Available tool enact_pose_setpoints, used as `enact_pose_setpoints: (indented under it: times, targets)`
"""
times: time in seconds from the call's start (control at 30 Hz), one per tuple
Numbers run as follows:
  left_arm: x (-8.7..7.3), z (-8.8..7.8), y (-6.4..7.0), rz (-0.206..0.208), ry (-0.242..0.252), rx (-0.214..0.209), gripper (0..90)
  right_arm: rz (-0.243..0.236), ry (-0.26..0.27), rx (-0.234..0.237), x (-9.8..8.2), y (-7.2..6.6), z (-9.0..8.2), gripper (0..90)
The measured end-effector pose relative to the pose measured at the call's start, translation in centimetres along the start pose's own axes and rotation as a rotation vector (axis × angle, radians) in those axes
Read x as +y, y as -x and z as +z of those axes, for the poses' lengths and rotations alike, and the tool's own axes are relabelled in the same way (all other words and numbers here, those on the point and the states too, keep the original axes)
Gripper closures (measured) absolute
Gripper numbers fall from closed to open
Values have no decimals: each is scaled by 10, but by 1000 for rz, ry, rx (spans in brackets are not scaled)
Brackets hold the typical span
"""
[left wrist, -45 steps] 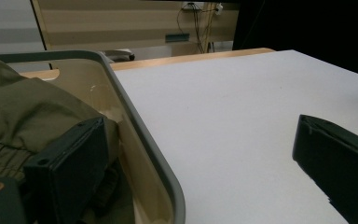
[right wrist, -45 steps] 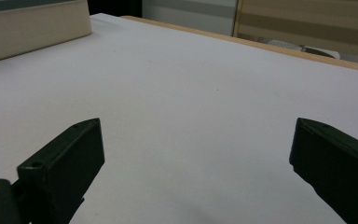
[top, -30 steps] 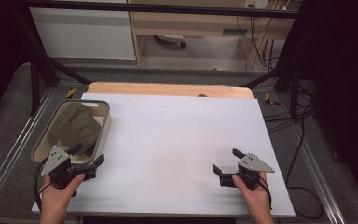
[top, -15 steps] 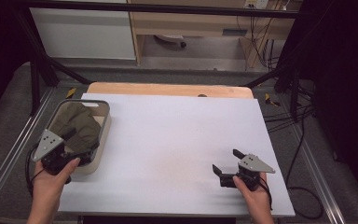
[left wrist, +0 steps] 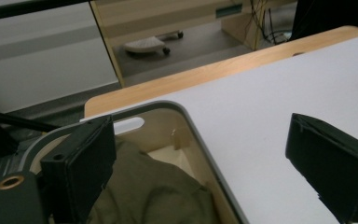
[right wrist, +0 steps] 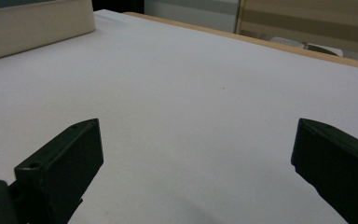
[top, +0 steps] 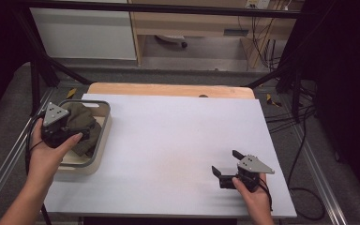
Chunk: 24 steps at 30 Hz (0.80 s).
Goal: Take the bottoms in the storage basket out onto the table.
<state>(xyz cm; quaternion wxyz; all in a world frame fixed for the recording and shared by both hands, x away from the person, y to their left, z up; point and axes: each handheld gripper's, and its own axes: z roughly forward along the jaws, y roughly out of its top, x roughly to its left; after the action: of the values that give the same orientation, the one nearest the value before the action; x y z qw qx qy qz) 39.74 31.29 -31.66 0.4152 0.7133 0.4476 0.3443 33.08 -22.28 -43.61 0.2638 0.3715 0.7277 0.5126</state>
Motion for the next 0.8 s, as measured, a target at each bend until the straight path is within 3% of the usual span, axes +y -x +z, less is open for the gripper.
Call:
enact_pose_setpoints:
  times: [0.1, 0.27, 0.43, 0.53, 0.8]
  targets:
    - [2, 9, -7, 15, -36, 19, 82, -1, -5, 1, -1, 0, 1, 28]
    - [5, 21, -20, -2, -76, 25, 79, 3, -2, 0, 0, -1, 1, 28]
    - [5, 29, -32, -18, -91, 34, 83, -6, -13, -5, -1, -2, 2, 27]
    - [6, 31, -37, -37, -75, 34, 93, -7, -20, -3, -1, -2, 3, 26]
    - [6, 44, -46, -29, -122, 58, 82, -16, -20, -14, 0, -2, 2, 24]
